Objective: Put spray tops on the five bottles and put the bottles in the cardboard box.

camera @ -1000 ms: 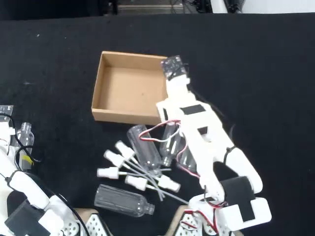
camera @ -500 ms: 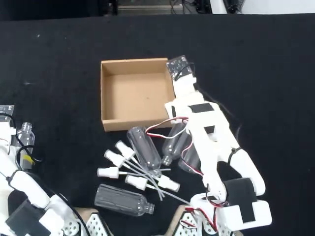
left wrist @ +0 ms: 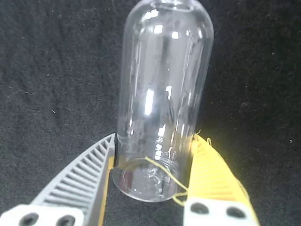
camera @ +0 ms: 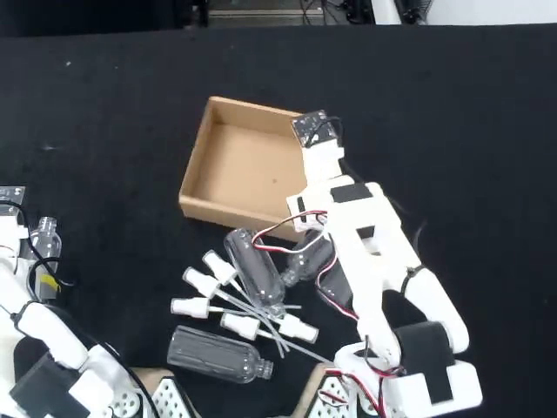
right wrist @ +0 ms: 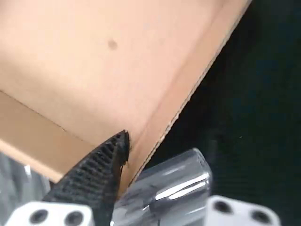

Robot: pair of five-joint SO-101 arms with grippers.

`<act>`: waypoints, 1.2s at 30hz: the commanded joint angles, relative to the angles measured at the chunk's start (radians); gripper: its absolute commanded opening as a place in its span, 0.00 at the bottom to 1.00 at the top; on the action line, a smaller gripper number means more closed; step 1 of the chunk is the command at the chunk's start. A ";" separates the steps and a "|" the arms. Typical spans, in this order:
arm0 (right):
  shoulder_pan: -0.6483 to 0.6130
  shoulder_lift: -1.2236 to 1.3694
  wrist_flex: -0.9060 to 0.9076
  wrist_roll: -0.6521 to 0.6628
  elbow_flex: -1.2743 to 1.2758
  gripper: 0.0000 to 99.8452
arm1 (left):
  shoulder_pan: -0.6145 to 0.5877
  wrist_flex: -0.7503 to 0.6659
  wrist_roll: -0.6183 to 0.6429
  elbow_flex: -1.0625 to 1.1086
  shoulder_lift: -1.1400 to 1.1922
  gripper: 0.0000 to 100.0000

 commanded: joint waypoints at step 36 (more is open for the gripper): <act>0.098 0.275 -0.272 -0.279 -0.199 0.31 | 0.182 -0.026 0.058 -0.101 0.008 0.27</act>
